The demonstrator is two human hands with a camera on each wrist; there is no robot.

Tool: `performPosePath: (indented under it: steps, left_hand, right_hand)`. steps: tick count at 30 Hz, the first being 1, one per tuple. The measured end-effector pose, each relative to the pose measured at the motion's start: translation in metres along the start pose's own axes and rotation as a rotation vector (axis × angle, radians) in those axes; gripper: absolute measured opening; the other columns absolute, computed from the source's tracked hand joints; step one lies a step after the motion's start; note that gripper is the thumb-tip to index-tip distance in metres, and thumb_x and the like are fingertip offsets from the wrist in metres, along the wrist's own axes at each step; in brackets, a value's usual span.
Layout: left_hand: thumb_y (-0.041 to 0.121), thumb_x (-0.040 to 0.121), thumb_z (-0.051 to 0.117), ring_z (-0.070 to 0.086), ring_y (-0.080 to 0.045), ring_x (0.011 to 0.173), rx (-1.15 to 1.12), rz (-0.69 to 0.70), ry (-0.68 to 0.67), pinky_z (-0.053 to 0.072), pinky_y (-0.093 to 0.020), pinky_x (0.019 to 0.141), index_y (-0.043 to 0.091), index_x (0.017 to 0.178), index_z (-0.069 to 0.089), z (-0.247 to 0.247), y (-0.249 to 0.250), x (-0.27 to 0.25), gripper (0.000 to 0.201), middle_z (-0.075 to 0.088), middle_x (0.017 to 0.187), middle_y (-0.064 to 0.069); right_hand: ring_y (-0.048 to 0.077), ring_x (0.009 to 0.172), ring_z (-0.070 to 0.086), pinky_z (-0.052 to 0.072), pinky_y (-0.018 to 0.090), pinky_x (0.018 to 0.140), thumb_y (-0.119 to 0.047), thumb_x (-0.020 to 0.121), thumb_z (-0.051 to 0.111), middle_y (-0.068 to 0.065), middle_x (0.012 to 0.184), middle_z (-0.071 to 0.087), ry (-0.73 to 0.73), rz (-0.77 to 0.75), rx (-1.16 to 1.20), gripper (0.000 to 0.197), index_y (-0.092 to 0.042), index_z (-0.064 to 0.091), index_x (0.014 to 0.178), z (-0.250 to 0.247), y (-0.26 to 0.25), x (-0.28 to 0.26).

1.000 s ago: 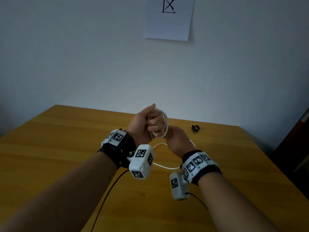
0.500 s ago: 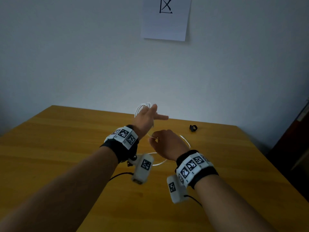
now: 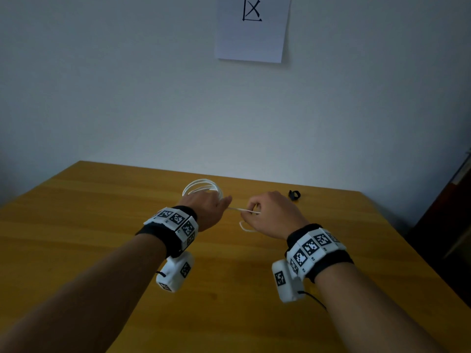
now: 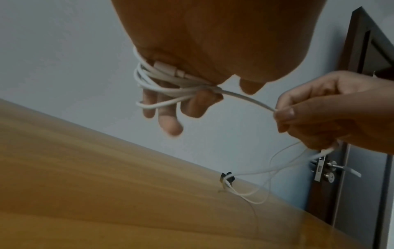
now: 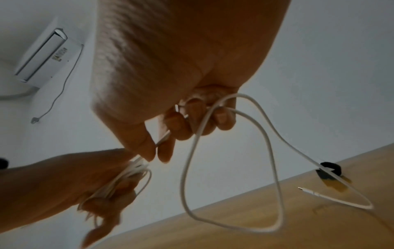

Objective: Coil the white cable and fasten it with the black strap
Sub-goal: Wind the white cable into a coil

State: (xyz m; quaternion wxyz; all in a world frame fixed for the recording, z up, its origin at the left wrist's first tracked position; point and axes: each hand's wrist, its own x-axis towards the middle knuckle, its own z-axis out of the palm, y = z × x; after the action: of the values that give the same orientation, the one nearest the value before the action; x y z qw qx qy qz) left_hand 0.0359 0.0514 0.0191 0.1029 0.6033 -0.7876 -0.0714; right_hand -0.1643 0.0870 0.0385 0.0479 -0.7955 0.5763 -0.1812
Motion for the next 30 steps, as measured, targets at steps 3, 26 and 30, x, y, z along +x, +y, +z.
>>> performPosePath:
  steps: [3,26,30]
  left_hand:
    - [0.077,0.089,0.005,0.044,-0.022,0.053,-0.008,0.030,-0.050,0.043,-0.037,0.062,0.013,0.064,0.040,0.001,-0.003,-0.004,0.078,0.044,0.060,-0.006]
    - [0.045,0.100,0.038,0.010,-0.012,0.037,-2.037,0.105,-0.498,0.021,-0.023,0.043,0.025,0.060,0.020,-0.031,0.029,-0.005,0.048,0.010,0.048,0.007]
    - [0.042,0.102,0.038,0.034,-0.014,0.041,-2.210,0.104,-0.275,0.048,-0.030,0.058,0.022,0.062,0.031,-0.035,0.034,-0.001,0.046,0.026,0.048,0.005]
  right_hand:
    - [0.013,0.068,0.070,0.054,0.028,0.061,-0.051,0.089,0.065,-0.011,0.065,0.069,0.050,-0.010,-0.040,0.024,-0.032,0.067,0.076,-0.004,0.006,0.002]
    - [0.020,0.058,0.052,0.039,0.035,0.057,-0.033,0.108,0.039,-0.001,0.070,0.057,0.058,0.013,0.076,0.025,-0.013,0.053,0.105,0.039,0.017,0.015]
    - [0.012,0.058,0.054,0.039,0.029,0.058,-0.024,0.101,0.052,-0.010,0.065,0.056,0.018,-0.016,0.139,0.013,-0.015,0.058,0.107,0.047,0.009,0.010]
